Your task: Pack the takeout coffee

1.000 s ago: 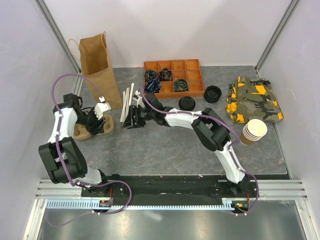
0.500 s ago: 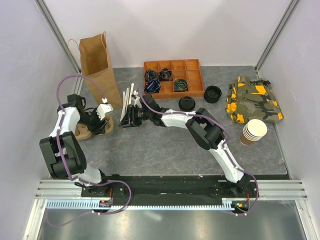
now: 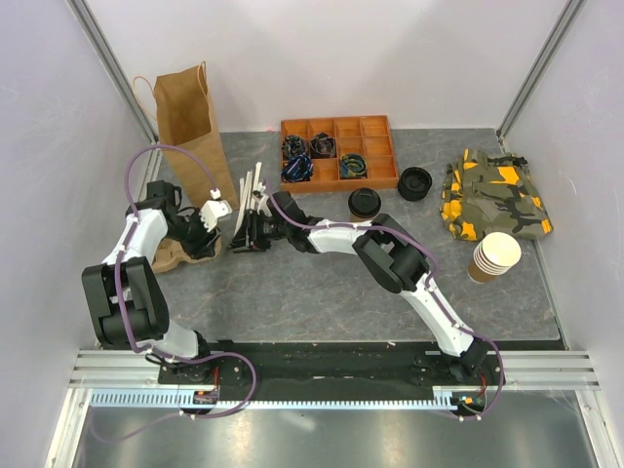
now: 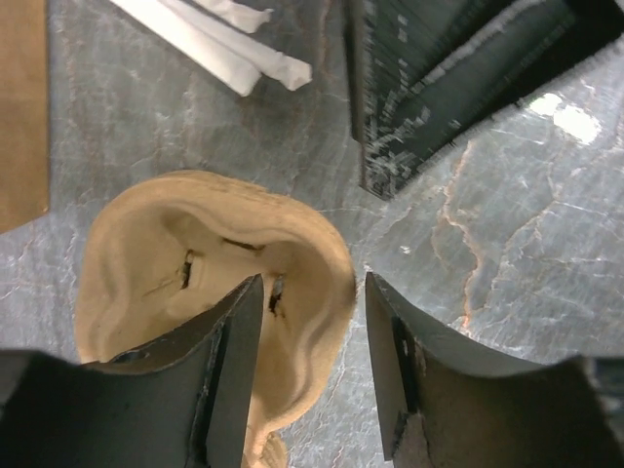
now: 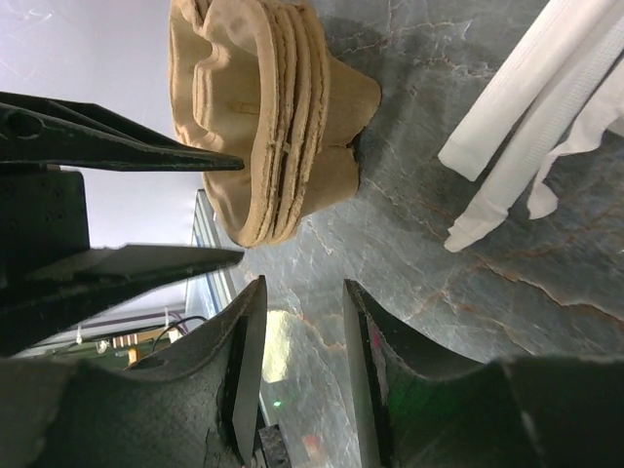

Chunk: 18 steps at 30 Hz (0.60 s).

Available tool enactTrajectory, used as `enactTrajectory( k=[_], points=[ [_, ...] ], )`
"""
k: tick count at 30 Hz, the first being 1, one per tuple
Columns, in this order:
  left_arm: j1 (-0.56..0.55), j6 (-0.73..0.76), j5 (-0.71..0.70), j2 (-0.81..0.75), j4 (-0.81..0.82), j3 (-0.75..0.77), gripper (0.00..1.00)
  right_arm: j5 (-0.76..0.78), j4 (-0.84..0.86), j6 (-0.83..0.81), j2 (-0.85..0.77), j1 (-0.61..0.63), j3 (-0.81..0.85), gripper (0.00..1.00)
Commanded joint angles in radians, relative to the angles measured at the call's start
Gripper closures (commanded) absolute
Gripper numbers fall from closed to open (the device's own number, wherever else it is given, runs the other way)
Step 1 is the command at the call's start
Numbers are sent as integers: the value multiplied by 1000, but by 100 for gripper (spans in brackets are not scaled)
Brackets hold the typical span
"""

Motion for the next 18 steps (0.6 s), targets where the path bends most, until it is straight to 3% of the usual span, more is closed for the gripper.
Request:
enactTrajectory(
  k=[1, 15, 18],
  points=[
    [-3, -61, -10, 5, 54, 8, 51, 9, 62, 22, 14, 11, 40, 56],
    [-3, -74, 42, -21, -15, 45, 94, 18, 66, 21, 31, 12, 59, 55],
    [-3, -90, 44, -34, -34, 55, 98, 19, 66, 24, 34, 12, 63, 54]
  ],
)
